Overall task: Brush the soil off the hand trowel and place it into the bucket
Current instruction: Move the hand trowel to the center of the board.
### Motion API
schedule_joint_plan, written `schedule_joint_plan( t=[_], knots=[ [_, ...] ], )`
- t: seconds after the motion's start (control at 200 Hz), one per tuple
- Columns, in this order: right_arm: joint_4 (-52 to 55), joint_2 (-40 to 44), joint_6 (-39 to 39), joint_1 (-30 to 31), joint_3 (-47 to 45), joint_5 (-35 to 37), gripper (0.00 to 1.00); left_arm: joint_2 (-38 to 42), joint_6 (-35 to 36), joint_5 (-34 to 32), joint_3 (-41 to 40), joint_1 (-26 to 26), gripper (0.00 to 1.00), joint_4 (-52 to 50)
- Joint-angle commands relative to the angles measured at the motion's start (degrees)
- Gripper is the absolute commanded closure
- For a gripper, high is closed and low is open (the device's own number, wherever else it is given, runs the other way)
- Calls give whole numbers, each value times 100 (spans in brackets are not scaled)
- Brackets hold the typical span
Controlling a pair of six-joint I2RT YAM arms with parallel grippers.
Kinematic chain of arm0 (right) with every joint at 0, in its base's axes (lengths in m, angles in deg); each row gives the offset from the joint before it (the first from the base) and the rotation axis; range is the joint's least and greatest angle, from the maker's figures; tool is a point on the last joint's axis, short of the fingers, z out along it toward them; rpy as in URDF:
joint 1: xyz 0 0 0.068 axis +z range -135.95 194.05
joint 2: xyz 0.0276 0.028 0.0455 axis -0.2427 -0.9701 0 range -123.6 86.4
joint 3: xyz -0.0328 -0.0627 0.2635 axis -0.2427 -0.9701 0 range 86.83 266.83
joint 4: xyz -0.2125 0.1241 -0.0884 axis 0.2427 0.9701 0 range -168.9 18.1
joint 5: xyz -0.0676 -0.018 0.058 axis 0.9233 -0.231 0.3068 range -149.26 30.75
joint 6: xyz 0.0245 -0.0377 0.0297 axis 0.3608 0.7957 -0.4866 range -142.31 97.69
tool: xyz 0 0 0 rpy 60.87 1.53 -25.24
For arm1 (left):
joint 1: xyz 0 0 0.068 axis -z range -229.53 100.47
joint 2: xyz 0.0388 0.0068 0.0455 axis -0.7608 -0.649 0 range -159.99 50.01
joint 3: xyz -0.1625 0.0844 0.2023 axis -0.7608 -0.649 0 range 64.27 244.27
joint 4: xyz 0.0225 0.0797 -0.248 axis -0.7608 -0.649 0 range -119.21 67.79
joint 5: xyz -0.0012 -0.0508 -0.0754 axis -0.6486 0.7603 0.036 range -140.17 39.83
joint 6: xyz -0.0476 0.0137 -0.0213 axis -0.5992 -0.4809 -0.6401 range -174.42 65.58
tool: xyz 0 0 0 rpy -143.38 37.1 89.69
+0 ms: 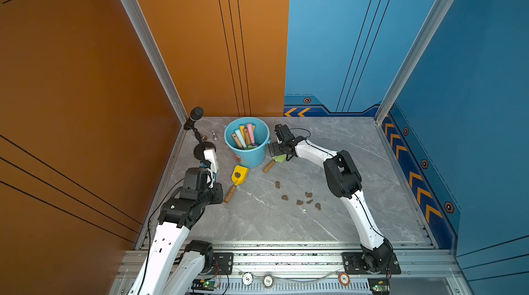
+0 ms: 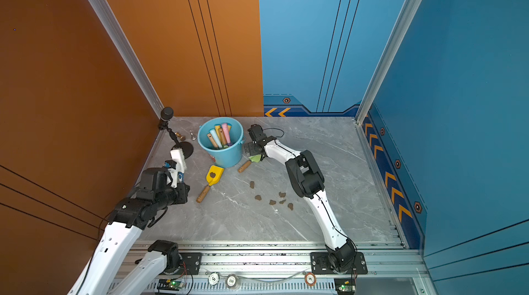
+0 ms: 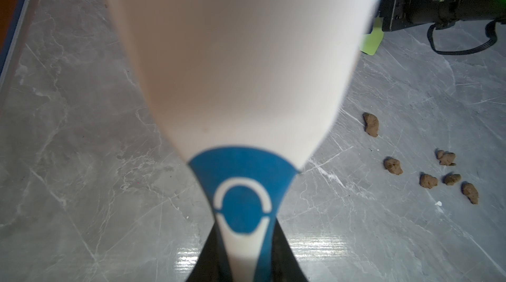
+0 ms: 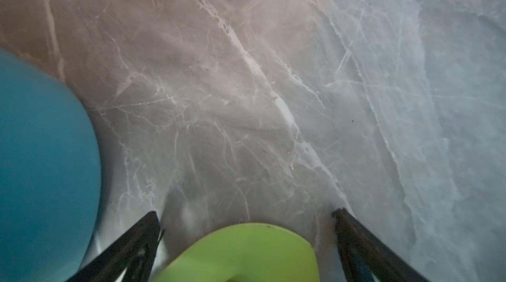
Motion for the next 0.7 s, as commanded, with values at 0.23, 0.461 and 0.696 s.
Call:
schedule_joint_plan(
  t=[0.23,0.461,0.696],
  knots=[
    [1317,139,62,195,-51,870,1,214,31,21,-92,-43,100,115],
    [1418,727,-234,259,-869,798,3,350,49,21,-103,-19,100,113],
    [1194,1591,-566,286,-2177,711,3,408,49,15,-118,79,100,109]
  ],
)
